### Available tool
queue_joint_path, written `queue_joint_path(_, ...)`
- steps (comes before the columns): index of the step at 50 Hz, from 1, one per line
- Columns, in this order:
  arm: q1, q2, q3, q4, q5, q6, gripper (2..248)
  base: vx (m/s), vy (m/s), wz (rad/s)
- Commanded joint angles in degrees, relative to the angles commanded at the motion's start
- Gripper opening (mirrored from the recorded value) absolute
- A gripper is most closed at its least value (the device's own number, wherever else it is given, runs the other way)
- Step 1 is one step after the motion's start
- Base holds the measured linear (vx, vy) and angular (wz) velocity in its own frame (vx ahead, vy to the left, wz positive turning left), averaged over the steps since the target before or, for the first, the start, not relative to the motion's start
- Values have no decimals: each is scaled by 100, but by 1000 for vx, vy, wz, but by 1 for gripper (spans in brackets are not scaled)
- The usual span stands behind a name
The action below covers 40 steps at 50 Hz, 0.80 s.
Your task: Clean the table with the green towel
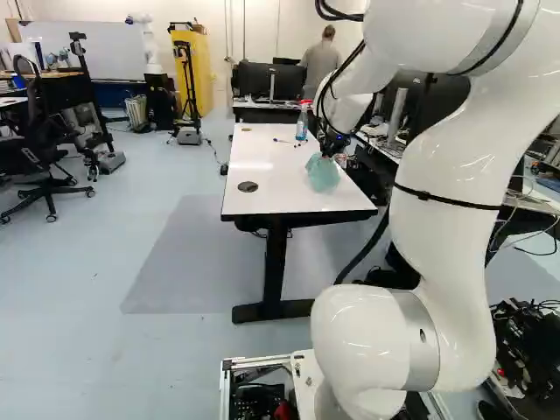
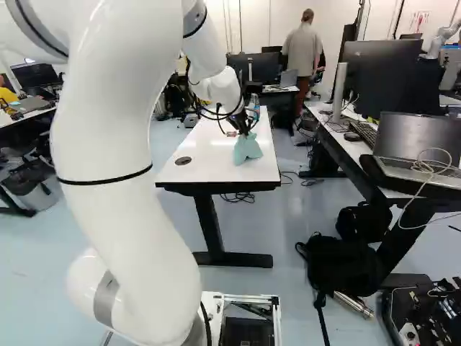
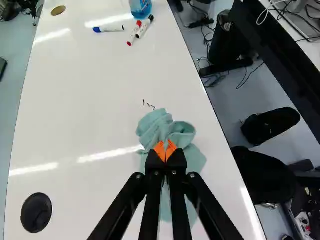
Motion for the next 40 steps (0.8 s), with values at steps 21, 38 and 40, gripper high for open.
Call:
queue_joint_path(21,2,-568,-690,0,0,0,21,0,0,0)
queue_joint_path(38,110,-984,-1214,0,0,0,21,0,0,0)
queue_joint_path(40,131,-1024,-1265,0,0,0,21,0,0,0)
